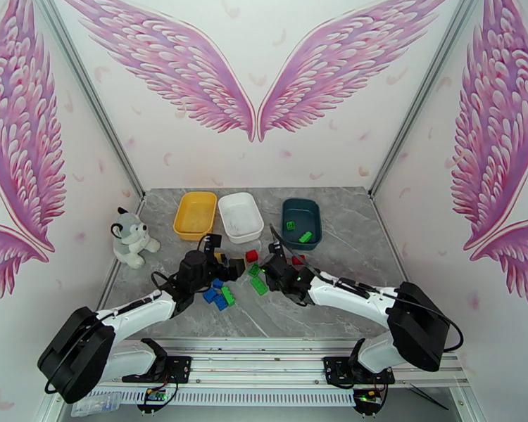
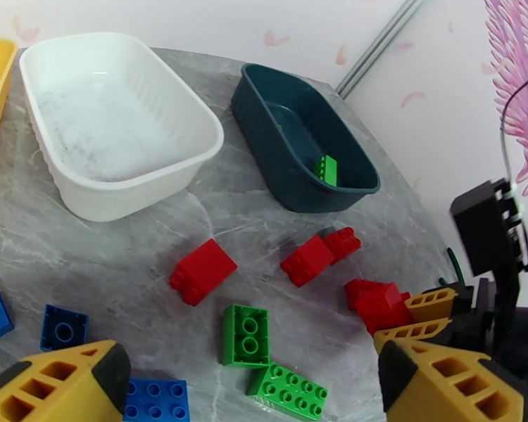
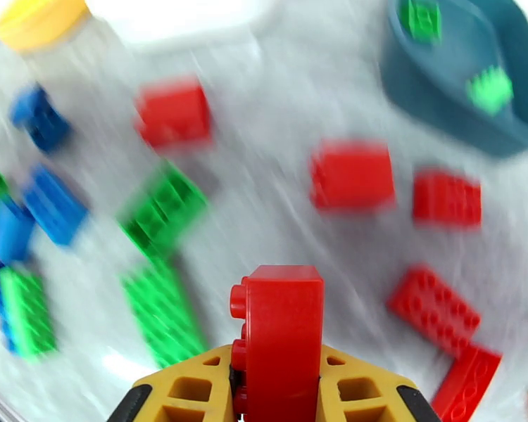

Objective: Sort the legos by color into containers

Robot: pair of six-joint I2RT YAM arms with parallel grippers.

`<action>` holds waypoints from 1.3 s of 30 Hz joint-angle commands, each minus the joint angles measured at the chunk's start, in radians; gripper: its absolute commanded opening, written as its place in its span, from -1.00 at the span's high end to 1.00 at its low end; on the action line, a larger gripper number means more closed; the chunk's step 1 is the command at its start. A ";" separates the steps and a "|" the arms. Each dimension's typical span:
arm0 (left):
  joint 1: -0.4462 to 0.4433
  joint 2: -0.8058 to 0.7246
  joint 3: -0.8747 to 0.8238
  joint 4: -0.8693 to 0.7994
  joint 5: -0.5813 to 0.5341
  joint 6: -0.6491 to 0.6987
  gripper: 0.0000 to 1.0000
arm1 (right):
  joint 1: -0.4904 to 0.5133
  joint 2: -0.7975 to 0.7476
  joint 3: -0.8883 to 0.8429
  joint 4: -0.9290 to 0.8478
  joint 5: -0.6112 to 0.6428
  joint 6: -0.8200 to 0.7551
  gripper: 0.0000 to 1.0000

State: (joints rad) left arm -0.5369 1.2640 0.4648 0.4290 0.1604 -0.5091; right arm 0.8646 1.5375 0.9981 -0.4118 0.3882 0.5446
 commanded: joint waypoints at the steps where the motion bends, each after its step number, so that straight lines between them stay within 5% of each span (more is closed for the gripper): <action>1: 0.037 -0.005 -0.027 0.030 0.010 -0.042 -0.98 | -0.037 0.095 0.144 0.025 -0.029 -0.055 0.61; 14: 0.079 -0.057 -0.083 0.038 0.033 -0.055 -0.97 | -0.177 0.556 0.740 -0.048 -0.149 -0.076 0.57; 21: 0.076 -0.137 -0.101 0.000 0.018 -0.031 -0.97 | -0.202 0.651 0.903 -0.112 -0.175 -0.089 -0.15; 31: 0.045 -0.151 -0.104 0.036 0.010 -0.013 -0.97 | -0.190 0.287 0.496 0.017 -0.160 -0.090 -0.37; 39: -0.090 -0.033 -0.016 0.070 -0.030 0.042 -0.97 | -0.192 -0.083 0.048 0.012 -0.074 -0.037 -0.48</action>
State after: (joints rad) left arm -0.5892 1.1961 0.3943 0.4717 0.1577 -0.5037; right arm 0.6697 1.5372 1.1664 -0.3920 0.2565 0.4789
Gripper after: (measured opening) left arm 0.987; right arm 0.732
